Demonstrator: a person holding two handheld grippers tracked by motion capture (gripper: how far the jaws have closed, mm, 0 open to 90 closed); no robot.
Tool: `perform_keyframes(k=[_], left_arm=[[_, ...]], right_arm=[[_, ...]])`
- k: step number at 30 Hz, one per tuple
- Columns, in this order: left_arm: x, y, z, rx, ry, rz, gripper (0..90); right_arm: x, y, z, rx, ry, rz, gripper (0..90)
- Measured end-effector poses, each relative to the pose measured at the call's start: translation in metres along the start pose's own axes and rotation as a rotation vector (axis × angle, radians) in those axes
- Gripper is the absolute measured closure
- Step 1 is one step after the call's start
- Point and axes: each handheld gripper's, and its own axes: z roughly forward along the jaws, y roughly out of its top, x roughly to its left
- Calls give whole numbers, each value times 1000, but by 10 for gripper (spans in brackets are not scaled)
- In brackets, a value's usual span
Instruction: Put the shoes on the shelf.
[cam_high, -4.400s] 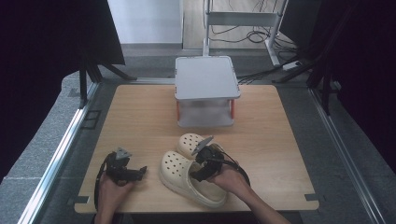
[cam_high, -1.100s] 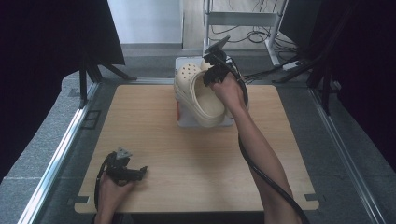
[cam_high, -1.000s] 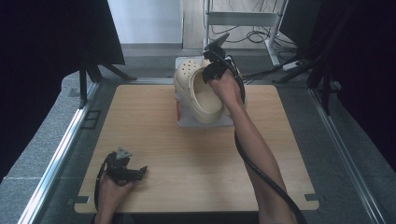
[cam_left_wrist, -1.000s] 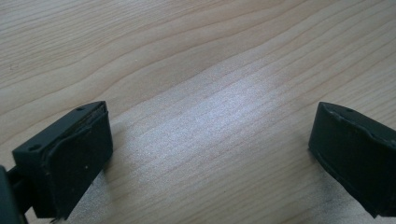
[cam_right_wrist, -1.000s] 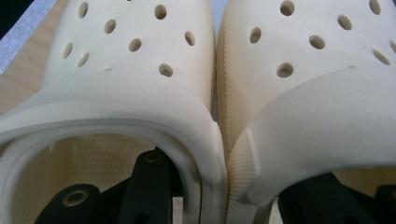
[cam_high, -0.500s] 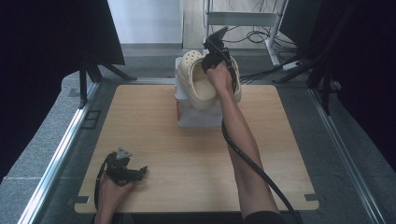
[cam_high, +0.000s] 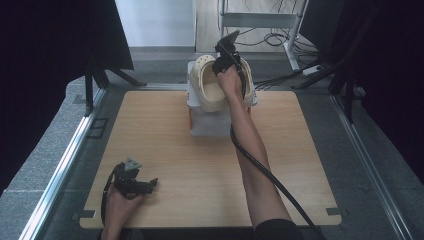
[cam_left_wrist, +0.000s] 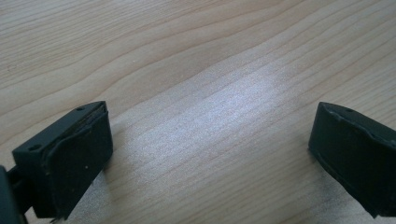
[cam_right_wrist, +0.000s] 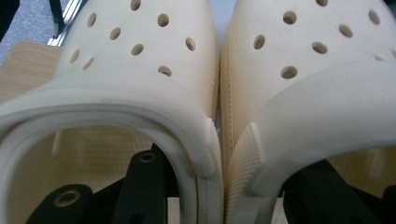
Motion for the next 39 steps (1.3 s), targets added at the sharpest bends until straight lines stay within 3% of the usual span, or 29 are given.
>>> perform_keyframes(k=[3,5,9,15,20,27,32,39], left_arm=[[0,0,0,0,0,0,0],[0,0,0,0,0,1,0],[0,0,0,0,0,1,0],[0,0,0,0,0,-3,0],[0,0,0,-1,1,-4,0],[0,0,0,-2,2,-3,0],[0,0,0,1,-1,-4,0],[0,0,0,1,-1,-4,0]], right_arm=[[-4,-3,-2,-16,33,-40,459],[-6,-5,-7,-36,31,-89,381],[-7,-12,-16,-48,81,-181,272],[-7,-24,-32,-70,150,-267,197],[-9,-36,-47,-82,179,-327,133],[-15,-54,-63,-105,211,-386,118],[-16,-65,-74,-109,246,-412,63],[-23,-84,-87,-143,259,-468,0]])
